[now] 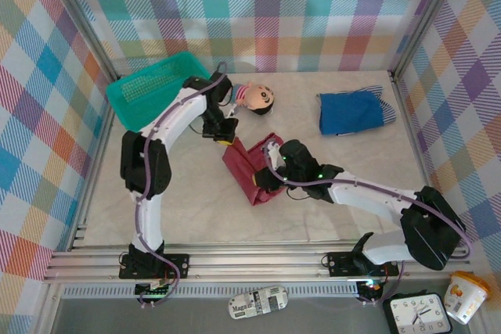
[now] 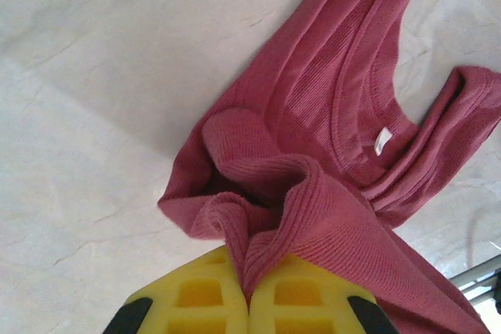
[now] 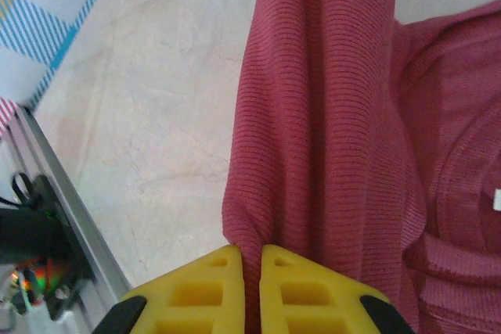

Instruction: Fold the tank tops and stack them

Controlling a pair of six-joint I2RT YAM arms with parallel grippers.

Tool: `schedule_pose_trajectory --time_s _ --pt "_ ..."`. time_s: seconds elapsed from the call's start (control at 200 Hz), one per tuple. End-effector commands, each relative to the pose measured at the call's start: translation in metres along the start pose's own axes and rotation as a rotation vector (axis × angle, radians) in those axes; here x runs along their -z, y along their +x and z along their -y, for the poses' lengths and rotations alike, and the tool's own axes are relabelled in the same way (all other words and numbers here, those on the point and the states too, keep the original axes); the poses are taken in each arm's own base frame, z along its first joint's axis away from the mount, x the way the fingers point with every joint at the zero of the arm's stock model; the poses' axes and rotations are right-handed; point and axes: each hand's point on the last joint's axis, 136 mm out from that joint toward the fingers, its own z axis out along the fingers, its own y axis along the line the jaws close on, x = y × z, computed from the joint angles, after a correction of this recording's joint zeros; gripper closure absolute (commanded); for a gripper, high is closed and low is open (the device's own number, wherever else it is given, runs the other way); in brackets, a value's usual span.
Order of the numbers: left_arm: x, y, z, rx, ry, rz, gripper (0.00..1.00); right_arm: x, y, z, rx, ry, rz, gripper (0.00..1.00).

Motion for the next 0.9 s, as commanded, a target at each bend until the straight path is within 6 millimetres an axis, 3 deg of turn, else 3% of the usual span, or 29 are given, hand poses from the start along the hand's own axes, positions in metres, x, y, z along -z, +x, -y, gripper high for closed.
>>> schedule_pose_trajectory --time_s 0.0,0.235,0.61,0.895 --pt "0.001 -0.013 0.006 -0.006 -0.017 -0.006 1.0 0.013 -0.004 -0.004 -0.132 -0.078 0.022 0.93" --pt "-0.008 -0.051 0.037 -0.071 0.03 0.059 1.0 0.026 -0.008 0.025 -0.24 -0.042 0.052 0.93" --pt "-0.048 -0.097 0.08 -0.109 0.184 0.15 0.98 0.039 -0.005 0.104 -0.43 0.04 0.116 0.92" --pt "-0.058 -0.127 0.102 -0.119 0.276 0.235 0.85 0.041 -0.001 0.14 -0.517 0.077 0.151 0.88"
